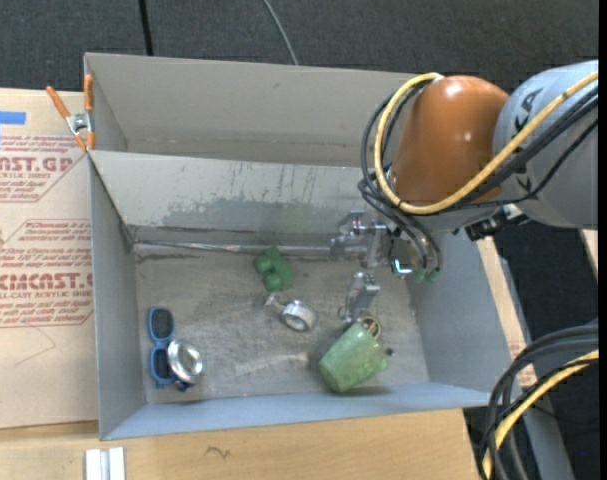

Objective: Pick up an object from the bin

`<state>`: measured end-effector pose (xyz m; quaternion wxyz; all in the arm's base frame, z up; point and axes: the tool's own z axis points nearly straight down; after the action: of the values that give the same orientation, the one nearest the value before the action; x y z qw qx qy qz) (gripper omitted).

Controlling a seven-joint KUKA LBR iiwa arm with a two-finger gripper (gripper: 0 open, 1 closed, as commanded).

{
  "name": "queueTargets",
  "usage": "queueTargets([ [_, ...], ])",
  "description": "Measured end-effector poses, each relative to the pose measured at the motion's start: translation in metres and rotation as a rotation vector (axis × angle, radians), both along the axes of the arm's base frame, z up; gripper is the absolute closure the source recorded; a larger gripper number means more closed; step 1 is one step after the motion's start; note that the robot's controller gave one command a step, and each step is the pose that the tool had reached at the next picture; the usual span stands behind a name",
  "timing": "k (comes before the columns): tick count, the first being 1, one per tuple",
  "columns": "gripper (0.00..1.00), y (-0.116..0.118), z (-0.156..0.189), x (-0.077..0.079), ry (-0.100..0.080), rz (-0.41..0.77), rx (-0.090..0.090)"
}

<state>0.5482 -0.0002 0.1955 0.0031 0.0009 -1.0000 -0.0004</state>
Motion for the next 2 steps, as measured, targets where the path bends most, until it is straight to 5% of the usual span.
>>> queueTargets([
  [1,0.0,-0.023,-0.119,-0.031,-0.012,0.172,0.001],
  [2,0.0,0.133,-0.124,0.027,-0.005,0.328,0.002],
])
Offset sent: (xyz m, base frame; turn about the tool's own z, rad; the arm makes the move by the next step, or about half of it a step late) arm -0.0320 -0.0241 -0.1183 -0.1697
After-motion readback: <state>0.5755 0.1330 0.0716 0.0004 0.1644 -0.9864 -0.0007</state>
